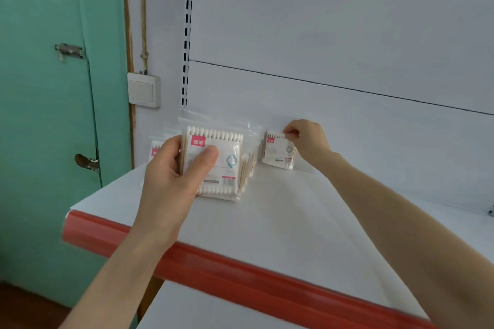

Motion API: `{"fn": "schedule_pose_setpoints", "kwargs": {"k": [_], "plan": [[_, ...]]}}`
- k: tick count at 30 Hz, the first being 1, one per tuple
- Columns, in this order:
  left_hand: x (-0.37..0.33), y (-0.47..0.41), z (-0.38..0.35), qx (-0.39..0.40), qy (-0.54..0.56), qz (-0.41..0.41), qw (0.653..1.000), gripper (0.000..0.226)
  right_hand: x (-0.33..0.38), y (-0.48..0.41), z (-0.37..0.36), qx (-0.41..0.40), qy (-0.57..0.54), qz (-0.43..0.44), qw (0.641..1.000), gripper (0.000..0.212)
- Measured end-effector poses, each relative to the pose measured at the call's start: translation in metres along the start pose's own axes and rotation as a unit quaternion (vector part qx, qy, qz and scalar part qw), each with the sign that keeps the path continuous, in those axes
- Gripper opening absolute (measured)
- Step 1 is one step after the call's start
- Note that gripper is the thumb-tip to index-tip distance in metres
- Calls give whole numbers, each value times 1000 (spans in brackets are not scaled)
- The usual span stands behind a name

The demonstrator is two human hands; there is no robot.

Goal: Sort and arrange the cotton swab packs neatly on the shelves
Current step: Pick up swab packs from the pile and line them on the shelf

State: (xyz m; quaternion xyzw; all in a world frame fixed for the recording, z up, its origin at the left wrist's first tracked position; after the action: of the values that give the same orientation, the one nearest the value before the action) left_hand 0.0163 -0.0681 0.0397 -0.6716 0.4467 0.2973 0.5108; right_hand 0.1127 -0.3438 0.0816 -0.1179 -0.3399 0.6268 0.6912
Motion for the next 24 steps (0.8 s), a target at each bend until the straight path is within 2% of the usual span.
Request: {"fn": "schedule_pose_setpoints", "kwargs": {"k": [4, 7, 9, 11, 13, 14, 16, 17, 21, 24], "plan": [[0, 2, -3, 12, -4, 7, 1000, 29, -1, 3, -4, 35, 4, 0, 999, 24], [0, 3, -7, 23, -12, 8, 1000, 29, 4, 7, 16, 1, -24, 1, 1000, 26], [0, 3, -11, 22, -13, 8, 1000, 31, 12, 14, 40, -48, -98, -17, 994, 21], [1, 3, -16, 20, -4, 14, 1000, 24, 22, 27, 59, -56, -209, -46, 975, 11], [7, 0, -22, 5, 27, 37, 999, 14, 39, 48, 69, 2, -321, -66, 945, 10], [9, -2, -25, -2, 46, 49, 998, 16, 50, 60, 70, 50, -353, -67, 932, 12], [10, -3, -35, 6, 55, 46, 997, 24, 69, 86, 70, 131, -366, -51, 920, 20], [8, -2, -42, 23, 39, 37, 998, 26, 75, 95, 71, 146, -370, -40, 917, 21], [10, 7, -73, 94, -5, 16, 995, 18, 74, 102, 86, 97, -387, -21, 917, 16], [12, 15, -83, 127, -114, -42, 984, 24, 44, 96, 92, 60, -355, -49, 932, 11]]}}
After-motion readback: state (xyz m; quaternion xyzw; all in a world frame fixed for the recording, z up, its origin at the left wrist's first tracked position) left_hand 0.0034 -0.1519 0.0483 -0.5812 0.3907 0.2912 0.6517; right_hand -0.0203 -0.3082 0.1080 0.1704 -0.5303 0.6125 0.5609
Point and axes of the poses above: each hand's wrist, its own y-axis away from the middle knuckle, its own z-axis out of the back of the hand, x = y × z, the point moved 10 cm from there along -y, towards the middle knuckle, and after that the axes turned 5 degrees about -x, right-handed, at the moved point
